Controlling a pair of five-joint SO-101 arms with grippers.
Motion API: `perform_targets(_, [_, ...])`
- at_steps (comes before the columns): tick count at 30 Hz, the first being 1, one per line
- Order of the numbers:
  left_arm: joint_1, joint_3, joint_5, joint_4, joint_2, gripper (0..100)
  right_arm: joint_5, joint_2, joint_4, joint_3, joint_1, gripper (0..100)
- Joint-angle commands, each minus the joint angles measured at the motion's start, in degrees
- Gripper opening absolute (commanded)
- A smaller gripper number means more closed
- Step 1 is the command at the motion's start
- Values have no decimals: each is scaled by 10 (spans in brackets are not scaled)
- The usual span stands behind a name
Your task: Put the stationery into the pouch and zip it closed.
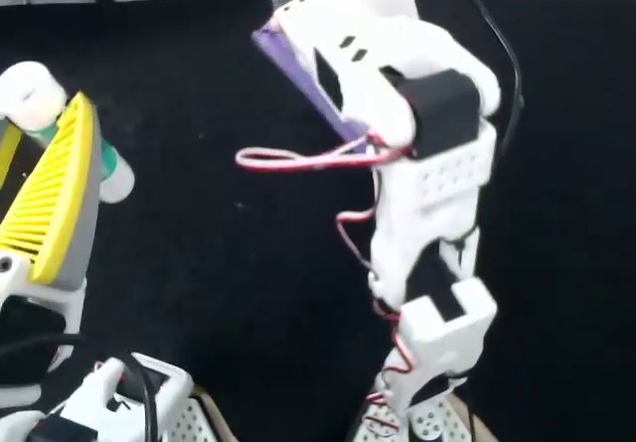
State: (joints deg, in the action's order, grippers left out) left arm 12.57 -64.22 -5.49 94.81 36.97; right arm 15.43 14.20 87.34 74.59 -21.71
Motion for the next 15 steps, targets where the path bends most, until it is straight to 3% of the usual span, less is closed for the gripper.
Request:
perform_targets(1, [-5,0,7,-11,4,29,2,-59,-16,27,-32,11])
perform_targets(11, [-5,6,2,9,4,29,2,-121,47,24,-47,11])
perform_targets(15, [-5,95,-82,27,10,29,2,-123,50,24,-47,11])
